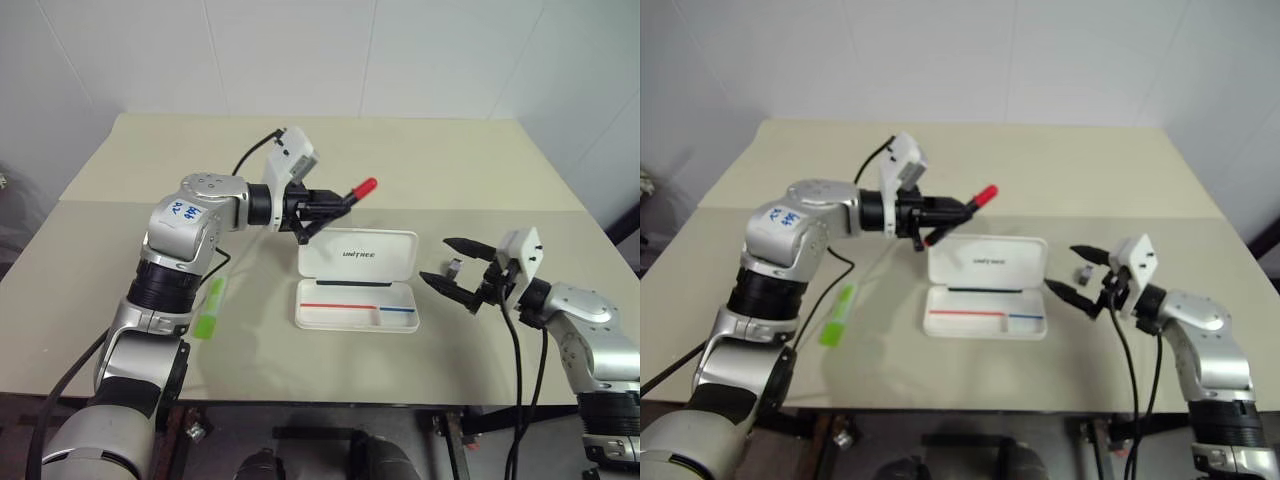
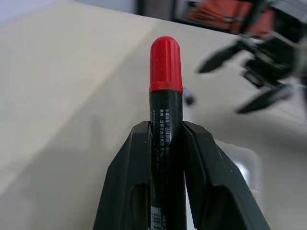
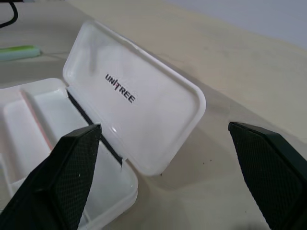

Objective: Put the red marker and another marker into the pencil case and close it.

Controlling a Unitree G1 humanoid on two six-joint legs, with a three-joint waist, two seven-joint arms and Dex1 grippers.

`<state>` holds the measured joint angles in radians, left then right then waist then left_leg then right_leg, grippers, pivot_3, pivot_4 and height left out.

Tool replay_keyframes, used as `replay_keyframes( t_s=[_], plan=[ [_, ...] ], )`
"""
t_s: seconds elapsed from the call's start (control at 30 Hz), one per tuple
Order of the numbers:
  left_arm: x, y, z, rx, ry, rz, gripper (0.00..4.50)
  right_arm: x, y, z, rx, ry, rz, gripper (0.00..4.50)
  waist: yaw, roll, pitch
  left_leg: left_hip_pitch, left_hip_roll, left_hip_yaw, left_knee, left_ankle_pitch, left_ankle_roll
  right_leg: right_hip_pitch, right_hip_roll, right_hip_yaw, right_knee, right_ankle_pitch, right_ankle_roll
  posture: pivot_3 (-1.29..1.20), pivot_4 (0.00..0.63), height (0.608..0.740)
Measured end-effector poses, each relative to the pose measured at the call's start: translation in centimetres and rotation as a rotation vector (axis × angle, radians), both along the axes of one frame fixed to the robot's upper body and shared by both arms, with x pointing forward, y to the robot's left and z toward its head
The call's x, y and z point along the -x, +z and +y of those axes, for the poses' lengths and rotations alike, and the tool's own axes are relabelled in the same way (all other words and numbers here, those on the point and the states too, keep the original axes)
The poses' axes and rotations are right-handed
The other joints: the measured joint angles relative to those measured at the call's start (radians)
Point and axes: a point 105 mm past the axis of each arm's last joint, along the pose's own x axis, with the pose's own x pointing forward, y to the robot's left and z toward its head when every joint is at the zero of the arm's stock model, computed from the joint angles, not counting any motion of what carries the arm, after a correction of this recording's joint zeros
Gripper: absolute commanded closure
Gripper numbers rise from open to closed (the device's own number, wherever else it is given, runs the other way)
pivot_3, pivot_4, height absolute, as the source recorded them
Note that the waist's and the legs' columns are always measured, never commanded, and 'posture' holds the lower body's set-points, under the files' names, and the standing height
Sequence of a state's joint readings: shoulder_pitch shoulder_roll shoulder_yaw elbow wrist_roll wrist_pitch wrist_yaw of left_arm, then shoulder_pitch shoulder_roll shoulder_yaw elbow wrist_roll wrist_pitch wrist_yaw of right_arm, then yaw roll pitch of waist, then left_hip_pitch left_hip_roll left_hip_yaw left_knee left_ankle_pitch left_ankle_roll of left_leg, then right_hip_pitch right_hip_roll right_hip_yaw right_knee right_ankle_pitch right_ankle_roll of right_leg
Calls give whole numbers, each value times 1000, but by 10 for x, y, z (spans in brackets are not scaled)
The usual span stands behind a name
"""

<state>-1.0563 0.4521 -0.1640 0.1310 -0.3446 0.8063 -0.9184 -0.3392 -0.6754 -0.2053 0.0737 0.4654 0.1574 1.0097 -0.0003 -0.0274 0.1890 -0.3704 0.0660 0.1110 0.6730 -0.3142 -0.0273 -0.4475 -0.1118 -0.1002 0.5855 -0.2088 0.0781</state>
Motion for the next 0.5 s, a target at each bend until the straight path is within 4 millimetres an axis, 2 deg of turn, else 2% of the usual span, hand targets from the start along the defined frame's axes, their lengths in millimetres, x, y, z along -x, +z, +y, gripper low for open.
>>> replay_keyframes(
  t_s=[0.2,0.33,0.5],
  plan=[
    [7,-13,-18,-89,-127,27,3940,21,10,-4,33,97,4,0,2,0,0,-1,0,-1,2,-1,1,1,0,0,0,0,0,0,150,740],
    [1,-33,-22,-179,-153,61,3940,39,2,1,64,166,53,0,3,0,0,-1,0,-2,3,-1,2,1,0,0,-1,0,0,0,150,740],
    [-1,-58,-27,-277,-204,107,3940,37,3,2,57,125,39,0,2,-1,0,-2,0,-2,8,-5,7,1,0,0,-2,0,0,0,150,740]
  ],
)
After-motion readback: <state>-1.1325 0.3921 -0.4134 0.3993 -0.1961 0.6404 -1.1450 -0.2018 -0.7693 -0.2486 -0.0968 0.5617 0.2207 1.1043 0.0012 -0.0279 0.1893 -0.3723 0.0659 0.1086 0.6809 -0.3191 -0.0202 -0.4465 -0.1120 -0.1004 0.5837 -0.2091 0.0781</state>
